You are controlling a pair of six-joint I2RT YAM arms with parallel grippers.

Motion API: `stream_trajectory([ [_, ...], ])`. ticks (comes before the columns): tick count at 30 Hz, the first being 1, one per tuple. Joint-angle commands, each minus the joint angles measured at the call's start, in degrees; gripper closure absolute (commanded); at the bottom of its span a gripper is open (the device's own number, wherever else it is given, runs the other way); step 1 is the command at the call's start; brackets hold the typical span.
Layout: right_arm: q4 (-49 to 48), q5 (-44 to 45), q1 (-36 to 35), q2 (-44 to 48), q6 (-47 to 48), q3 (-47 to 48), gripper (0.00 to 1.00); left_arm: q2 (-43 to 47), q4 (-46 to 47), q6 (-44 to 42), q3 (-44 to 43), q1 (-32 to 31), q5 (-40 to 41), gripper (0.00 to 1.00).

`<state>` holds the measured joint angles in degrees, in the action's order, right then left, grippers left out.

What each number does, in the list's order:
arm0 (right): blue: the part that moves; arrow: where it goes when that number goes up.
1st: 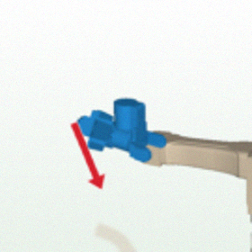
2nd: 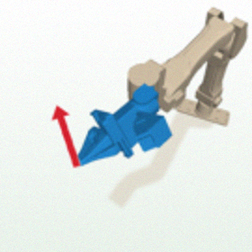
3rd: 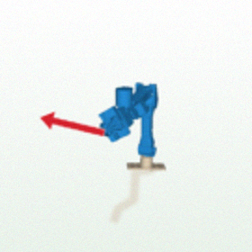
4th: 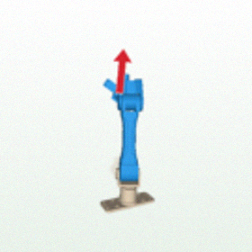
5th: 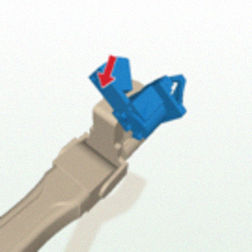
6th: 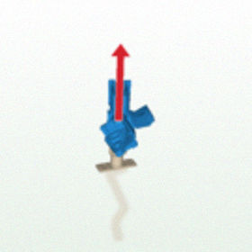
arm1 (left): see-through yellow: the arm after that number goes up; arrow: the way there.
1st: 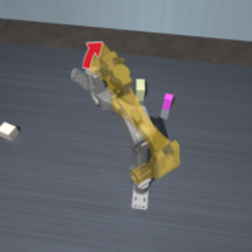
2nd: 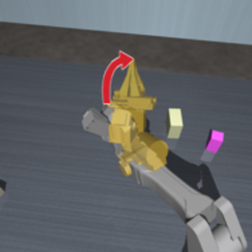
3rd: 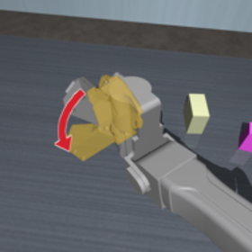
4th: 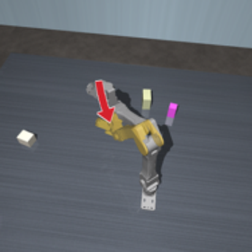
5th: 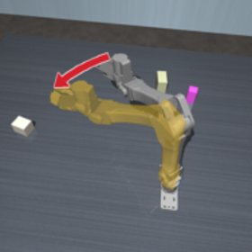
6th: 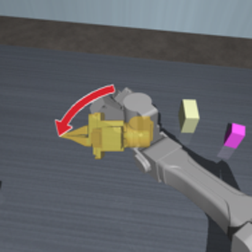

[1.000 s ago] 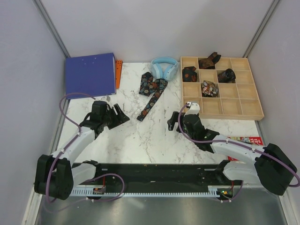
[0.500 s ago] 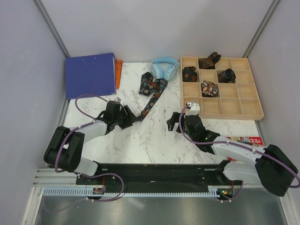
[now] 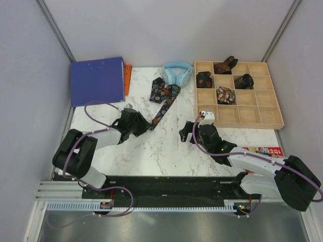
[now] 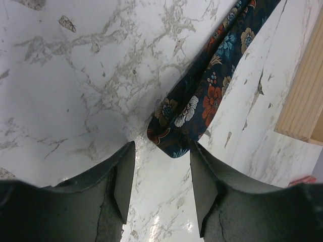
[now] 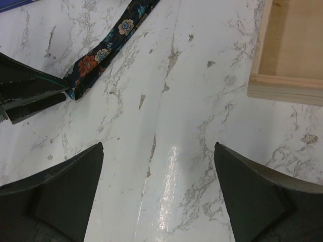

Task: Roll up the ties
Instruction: Roll the tie at the center of the board.

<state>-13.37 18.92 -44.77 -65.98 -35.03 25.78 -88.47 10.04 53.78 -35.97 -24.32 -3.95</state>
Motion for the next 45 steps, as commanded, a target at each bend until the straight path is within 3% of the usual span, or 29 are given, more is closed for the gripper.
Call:
stream_trajectory([
  [1,-2.81,-0.64,0.04,1.20,0.92,-0.29,0.02,1.19,0.43,3.52,-1.65,-1.35,7.62,0.47],
  [13,-3.07,-0.99,0.30,1.11,0.92,-0.47,0.02,-3.55,-2.22,6.87,-5.08,-3.46,10.54,0.57],
  [24,-3.16,-1.25,0.48,0.85,0.84,-0.38,0.02,-3.91,-3.36,6.43,-5.17,-4.51,9.13,0.88],
  [34,-2.98,-1.08,0.56,1.11,0.57,-0.29,0.02,5.66,-9.69,-2.18,-4.29,-8.46,9.05,0.87],
  [40,-0.18,-1.86,0.65,0.06,0.05,2.25,0.02,15.77,-14.96,-8.42,0.10,-11.63,9.22,0.80],
  [44,4.05,-6.58,0.56,-3.79,-8.98,5.59,0.02,21.22,-19.35,-8.69,2.39,-13.30,9.22,0.81],
  [45,3.61,-8.18,0.56,-4.68,-15.36,5.77,0.03,22.53,-21.10,-8.60,3.00,-13.56,9.39,0.82],
])
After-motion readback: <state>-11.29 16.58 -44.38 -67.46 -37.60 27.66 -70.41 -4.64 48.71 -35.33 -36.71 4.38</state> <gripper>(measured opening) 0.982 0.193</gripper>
